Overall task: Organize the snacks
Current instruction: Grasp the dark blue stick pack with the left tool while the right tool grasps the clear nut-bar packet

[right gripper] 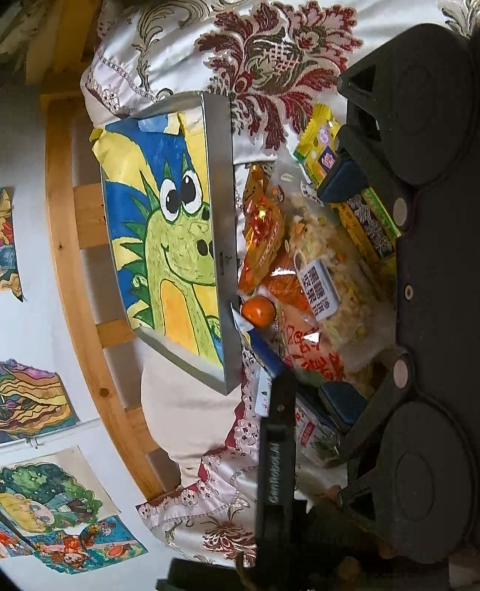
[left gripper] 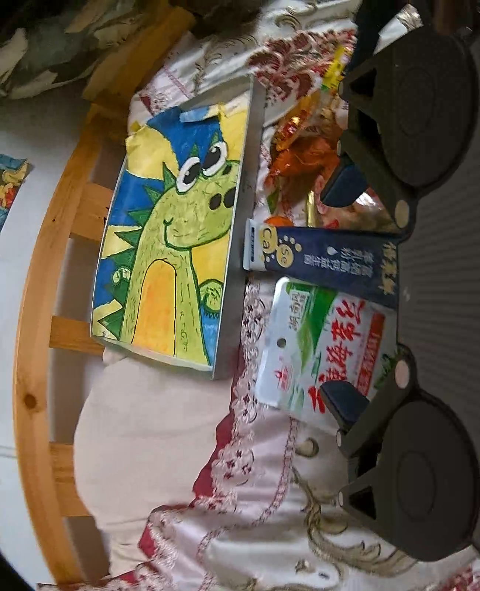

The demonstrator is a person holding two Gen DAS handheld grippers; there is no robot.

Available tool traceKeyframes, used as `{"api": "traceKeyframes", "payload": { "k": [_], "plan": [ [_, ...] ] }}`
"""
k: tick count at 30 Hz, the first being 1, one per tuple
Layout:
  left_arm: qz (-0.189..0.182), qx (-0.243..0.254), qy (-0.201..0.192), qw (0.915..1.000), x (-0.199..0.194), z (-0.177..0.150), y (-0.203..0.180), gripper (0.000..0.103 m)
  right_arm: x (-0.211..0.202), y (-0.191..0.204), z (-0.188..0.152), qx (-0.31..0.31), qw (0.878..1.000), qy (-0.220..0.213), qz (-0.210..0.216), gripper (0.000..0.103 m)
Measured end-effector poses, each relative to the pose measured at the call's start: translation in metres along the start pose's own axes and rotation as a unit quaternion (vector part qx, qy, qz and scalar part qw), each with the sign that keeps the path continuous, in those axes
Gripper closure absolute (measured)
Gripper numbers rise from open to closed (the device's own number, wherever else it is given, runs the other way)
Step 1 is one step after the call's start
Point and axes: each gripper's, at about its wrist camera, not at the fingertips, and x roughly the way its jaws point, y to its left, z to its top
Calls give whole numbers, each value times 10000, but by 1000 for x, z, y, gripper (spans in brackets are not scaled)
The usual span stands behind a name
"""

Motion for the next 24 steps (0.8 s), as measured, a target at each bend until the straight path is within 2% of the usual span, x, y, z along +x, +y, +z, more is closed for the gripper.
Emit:
{"api": "traceKeyframes", "payload": {
  "k": [4,6,11,13,16,20,24],
  "plan": [
    [-287,-342,20,9990,2,0,7,6,-1,-3,-3,76,9999,-58,66,4],
    [-344,-282,40,9990,2,0,6,10,-1,-4,-3,100,9999,-38,80,11],
    [-226,114,171,9995,2,1,-2,33,-1,-5,-4,169,9998,-2,131,22],
    [-287,135,250,9992,4,0,-3,49,1,-5,-5,162,9997,-23,164,22],
    [-349,175,293,9988,5,-1,-5,58,5,-13,-2,427,9986,-49,294,20],
    [-356,120,379,9986,3,-3,-6,62,8,-19,0,576,9980,-80,233,21],
    [-448,-130,587,9972,-1,-1,-5,64,8,-9,-3,189,9998,-10,-92,33]
  ]
}}
